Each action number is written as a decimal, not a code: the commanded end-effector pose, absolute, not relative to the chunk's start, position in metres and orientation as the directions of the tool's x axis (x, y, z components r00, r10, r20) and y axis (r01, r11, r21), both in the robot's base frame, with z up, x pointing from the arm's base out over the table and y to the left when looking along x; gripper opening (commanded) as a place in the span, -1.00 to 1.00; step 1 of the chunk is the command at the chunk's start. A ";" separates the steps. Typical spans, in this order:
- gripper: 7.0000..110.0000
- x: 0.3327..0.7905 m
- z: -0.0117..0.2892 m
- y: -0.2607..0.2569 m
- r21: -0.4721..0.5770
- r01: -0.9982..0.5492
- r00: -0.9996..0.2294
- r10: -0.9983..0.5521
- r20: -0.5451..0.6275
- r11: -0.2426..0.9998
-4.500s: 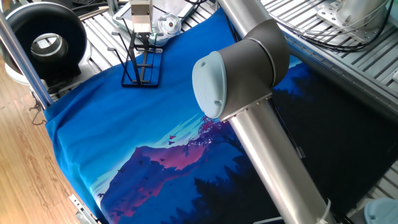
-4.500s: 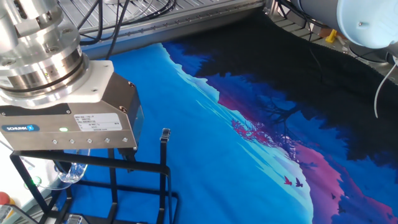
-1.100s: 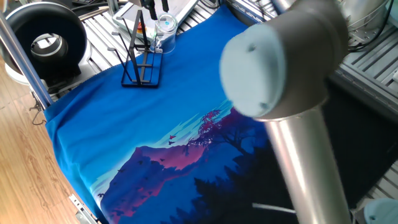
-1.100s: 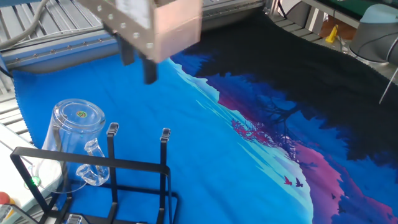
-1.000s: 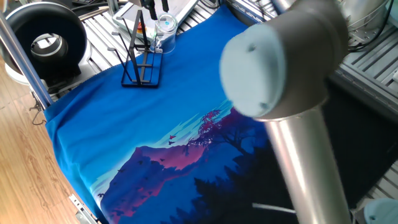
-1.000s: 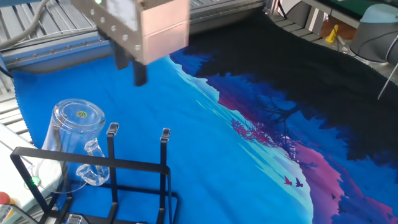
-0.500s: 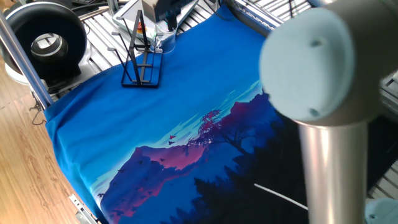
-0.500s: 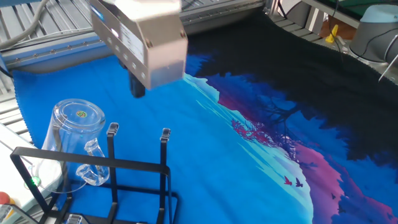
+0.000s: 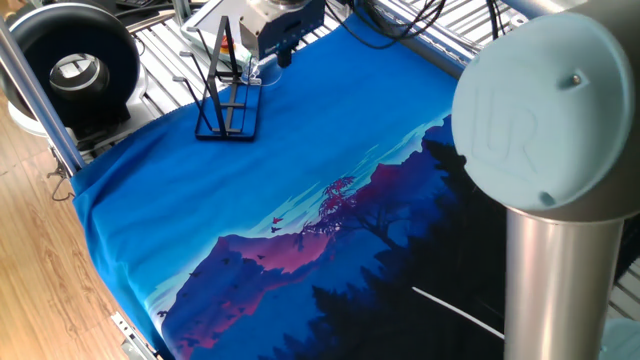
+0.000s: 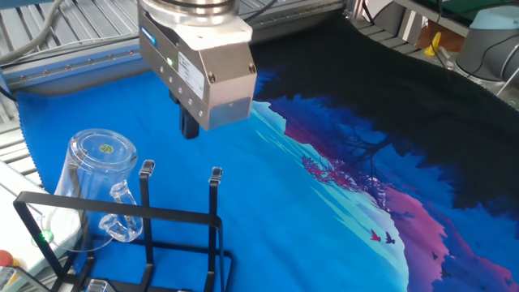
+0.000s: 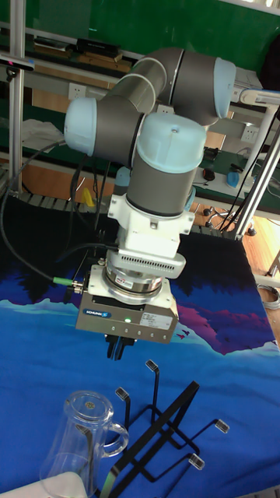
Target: Put the cup on the cup rack
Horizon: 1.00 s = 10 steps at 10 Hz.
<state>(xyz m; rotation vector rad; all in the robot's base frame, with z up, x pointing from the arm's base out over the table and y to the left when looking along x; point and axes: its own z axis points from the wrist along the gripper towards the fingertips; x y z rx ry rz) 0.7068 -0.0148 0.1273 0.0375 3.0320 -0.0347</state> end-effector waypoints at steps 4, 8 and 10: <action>-1.00 0.683 0.124 -0.011 0.008 0.124 -0.992 0.125 -0.029 0.992; -1.00 0.676 0.119 -0.012 0.013 0.128 -0.992 0.128 -0.021 0.992; -1.00 0.673 0.117 -0.015 -0.008 0.115 -0.993 0.115 -0.012 0.993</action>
